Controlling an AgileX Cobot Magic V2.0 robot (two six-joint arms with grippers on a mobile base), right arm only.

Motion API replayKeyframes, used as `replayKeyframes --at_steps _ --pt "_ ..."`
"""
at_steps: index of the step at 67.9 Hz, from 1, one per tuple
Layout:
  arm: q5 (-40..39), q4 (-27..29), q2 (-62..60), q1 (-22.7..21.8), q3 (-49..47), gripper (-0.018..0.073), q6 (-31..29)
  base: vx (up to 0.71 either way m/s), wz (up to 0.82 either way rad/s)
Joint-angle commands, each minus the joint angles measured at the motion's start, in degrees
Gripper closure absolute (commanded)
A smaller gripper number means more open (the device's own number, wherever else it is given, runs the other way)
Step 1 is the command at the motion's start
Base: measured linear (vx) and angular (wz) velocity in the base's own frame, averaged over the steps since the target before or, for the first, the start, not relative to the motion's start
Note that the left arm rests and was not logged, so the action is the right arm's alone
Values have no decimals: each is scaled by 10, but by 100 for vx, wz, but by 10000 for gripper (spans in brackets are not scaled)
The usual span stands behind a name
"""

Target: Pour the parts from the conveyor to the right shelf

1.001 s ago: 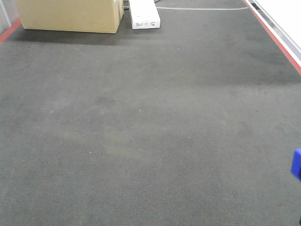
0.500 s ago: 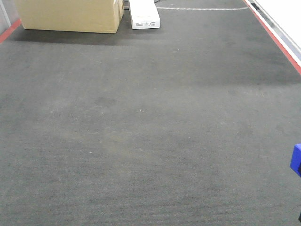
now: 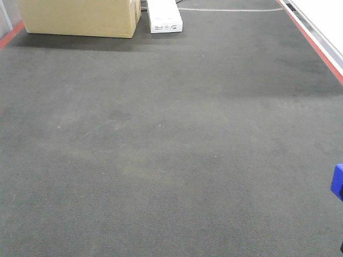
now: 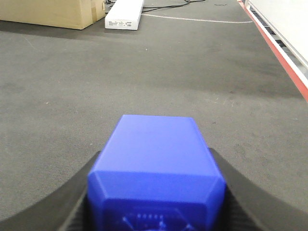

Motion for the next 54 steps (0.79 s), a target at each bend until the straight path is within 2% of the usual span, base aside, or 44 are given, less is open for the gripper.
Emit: replayKeyframes --at_steps 1,54 --pt "-47 -7 4 2 -17 565 -1 0 0" --pt "-48 -7 4 6 -17 565 -1 0 0"
